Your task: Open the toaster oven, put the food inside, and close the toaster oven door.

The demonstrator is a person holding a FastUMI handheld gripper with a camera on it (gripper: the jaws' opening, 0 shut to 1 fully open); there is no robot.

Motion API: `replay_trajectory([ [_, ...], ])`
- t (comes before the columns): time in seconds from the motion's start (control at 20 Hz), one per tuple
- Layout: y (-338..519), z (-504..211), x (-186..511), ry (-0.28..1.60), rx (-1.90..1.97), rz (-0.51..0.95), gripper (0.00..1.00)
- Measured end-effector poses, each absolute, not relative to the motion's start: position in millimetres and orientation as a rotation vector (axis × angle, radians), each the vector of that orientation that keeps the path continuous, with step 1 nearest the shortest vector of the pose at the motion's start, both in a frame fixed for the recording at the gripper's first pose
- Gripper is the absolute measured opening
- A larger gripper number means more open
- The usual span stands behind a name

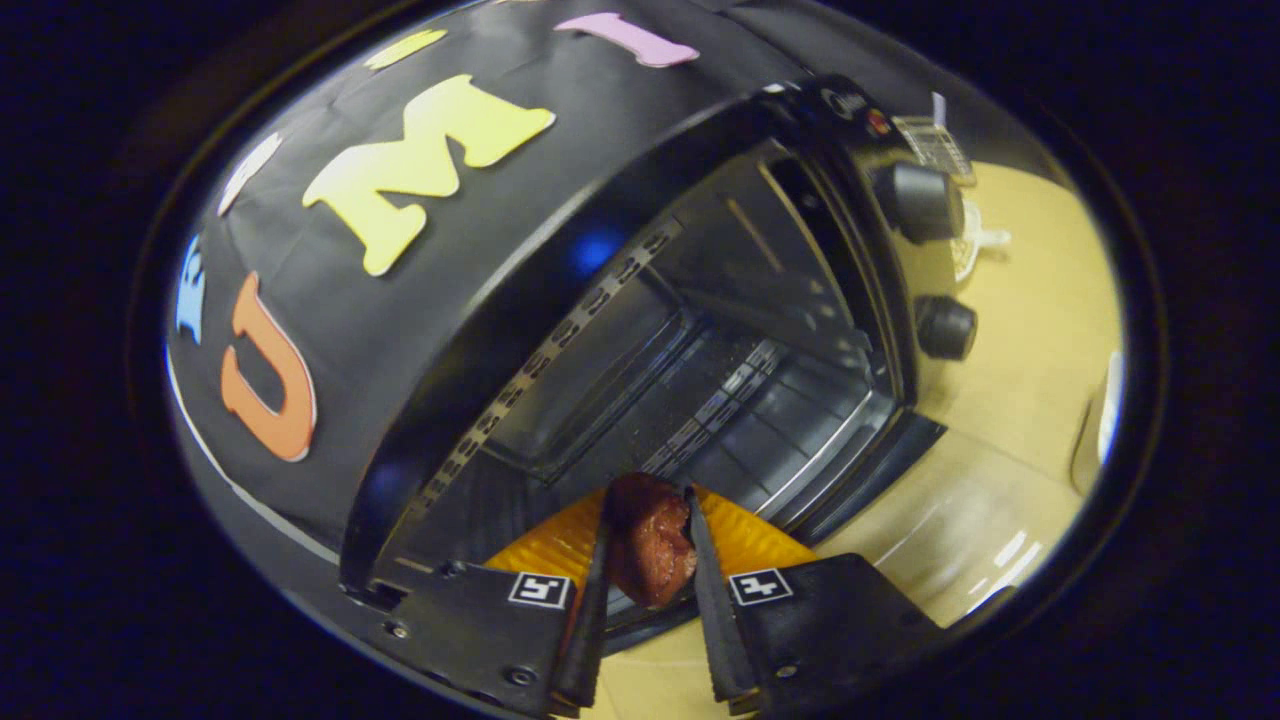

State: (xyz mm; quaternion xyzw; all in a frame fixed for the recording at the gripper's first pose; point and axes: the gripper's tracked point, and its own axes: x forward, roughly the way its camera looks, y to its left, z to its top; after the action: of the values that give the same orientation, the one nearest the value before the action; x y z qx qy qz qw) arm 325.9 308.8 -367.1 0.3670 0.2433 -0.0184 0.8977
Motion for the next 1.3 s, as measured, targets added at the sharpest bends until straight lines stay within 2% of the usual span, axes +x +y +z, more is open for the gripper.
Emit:
replay_trajectory([
  [0.05,303.8,-366.9,324.0,0.504,0.692,-0.049,0.48],
  [0.15,295.0,-357.5,322.3,0.485,0.590,-0.049,0.62],
  [0.3,284.4,-347.2,316.1,0.482,0.480,-0.042,0.91],
  [0.35,279.9,-344.0,311.4,0.478,0.436,-0.042,0.93],
  [0.9,252.4,-317.8,221.6,0.587,0.192,0.106,0.94],
  [1.3,223.6,-306.9,161.0,0.590,0.016,0.172,0.94],
])
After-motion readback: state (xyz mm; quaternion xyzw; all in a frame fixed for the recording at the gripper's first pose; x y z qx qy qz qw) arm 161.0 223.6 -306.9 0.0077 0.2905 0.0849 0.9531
